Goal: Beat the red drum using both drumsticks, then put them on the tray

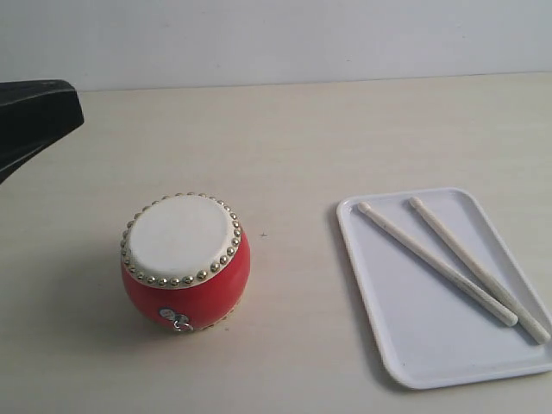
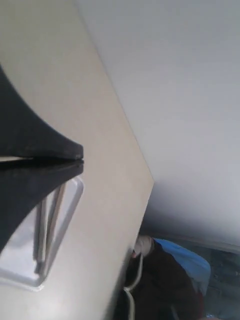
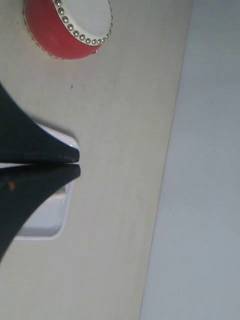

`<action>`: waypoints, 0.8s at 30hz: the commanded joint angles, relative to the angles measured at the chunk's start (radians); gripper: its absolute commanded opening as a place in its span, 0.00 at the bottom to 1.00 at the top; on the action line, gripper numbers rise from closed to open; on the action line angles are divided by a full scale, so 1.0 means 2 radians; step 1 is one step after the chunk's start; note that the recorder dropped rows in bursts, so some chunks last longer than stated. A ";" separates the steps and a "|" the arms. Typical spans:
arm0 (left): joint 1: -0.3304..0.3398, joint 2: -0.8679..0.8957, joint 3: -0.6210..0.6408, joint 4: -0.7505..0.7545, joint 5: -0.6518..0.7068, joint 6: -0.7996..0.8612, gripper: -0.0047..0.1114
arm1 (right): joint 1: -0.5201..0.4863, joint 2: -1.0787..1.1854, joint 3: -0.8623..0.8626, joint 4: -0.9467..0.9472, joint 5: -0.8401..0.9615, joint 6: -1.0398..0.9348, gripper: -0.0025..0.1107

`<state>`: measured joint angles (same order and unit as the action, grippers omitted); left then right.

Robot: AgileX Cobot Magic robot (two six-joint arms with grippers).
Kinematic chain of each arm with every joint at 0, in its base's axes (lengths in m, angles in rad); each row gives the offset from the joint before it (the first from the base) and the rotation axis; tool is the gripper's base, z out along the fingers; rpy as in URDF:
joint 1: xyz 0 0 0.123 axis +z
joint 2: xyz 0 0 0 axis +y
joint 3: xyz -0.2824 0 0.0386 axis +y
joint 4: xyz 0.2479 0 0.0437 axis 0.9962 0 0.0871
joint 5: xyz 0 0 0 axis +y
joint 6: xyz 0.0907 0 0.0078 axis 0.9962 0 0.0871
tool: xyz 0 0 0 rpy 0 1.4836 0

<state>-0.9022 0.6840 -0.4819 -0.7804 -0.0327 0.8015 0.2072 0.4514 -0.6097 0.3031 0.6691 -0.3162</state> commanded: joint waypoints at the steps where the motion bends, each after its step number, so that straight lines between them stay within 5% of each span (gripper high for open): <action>1: -0.002 -0.004 0.002 0.077 -0.006 0.101 0.04 | -0.001 -0.004 0.003 0.004 -0.004 0.003 0.02; 14: 0.008 -0.041 0.002 0.071 0.030 0.092 0.04 | -0.001 -0.004 0.003 0.004 -0.004 0.004 0.02; 18: 0.079 -0.083 0.002 0.052 0.083 0.042 0.04 | -0.001 -0.004 0.003 0.004 -0.004 0.004 0.02; 24: 0.246 -0.170 0.002 0.031 0.168 -0.037 0.04 | -0.001 -0.004 0.003 0.004 -0.004 0.004 0.02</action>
<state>-0.5381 0.4137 -0.4819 -0.6979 0.2332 0.7802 0.2072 0.4514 -0.6097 0.3031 0.6691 -0.3121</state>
